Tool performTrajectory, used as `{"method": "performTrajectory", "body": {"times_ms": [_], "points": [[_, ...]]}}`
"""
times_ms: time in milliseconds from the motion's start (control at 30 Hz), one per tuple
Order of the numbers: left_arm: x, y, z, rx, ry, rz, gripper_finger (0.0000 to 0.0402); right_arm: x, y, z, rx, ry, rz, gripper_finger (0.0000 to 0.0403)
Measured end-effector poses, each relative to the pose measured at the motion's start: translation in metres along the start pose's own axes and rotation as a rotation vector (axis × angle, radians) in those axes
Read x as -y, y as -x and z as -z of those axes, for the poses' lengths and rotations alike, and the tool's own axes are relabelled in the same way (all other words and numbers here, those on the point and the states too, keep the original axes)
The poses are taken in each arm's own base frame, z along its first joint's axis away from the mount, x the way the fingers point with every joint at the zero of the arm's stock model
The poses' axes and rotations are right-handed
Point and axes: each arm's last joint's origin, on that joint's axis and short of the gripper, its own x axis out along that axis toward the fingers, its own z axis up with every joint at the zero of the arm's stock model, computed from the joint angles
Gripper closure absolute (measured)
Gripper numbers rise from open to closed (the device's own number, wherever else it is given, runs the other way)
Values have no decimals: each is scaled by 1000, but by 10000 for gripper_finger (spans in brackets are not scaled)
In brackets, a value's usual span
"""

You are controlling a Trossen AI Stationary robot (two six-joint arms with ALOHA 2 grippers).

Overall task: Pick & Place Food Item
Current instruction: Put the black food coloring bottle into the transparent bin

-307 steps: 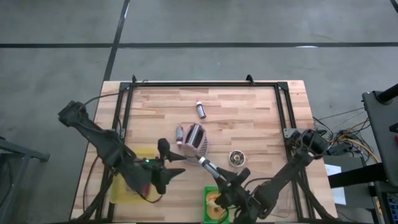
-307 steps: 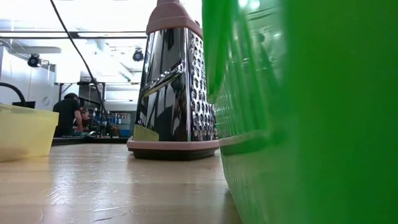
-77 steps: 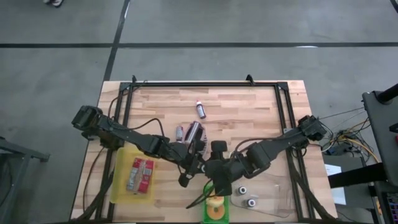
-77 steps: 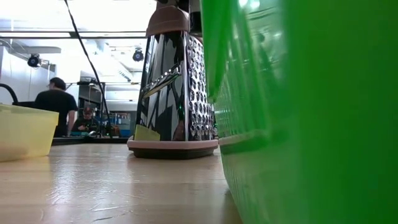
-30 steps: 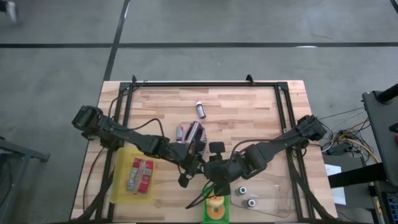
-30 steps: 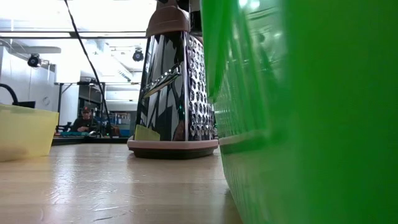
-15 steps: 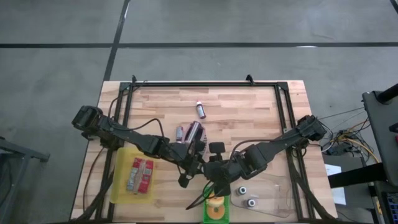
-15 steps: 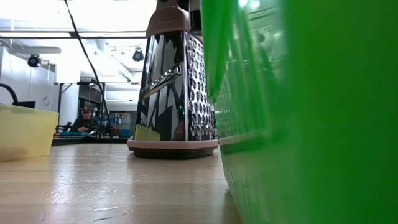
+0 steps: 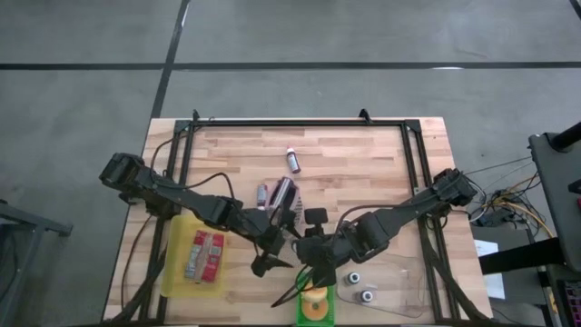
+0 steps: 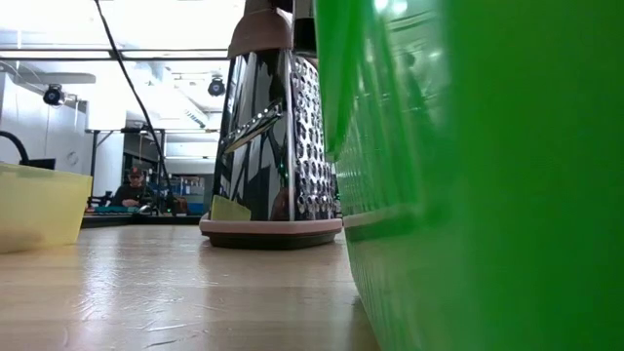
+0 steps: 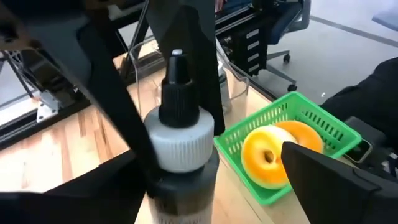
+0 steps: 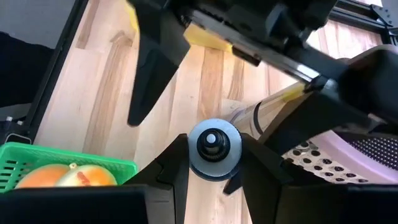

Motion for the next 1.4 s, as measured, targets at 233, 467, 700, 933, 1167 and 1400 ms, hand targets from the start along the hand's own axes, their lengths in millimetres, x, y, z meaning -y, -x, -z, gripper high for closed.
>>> {"method": "performTrajectory", "body": {"times_ms": [233, 467, 700, 933, 1167, 1400], "points": [[6, 19, -10, -13, -2, -53, 46, -8, 4, 5, -25, -11, -2, 302], [10, 41, -27, 54, -9, -87, 47, -23, 13, 18, -99, -51, 23, 302], [9, 67, -41, 100, -19, -202, 47, -32, 31, 32, -151, -100, 75, 302], [8, 92, -45, 74, -13, -311, 47, -33, 56, 41, -149, -150, 147, 302], [12, 107, -37, 36, -2, -364, 46, -37, 74, 55, -191, -183, 206, 302], [17, 123, -13, 67, 57, -390, 46, -51, 89, 70, -226, -242, 231, 302]]}}
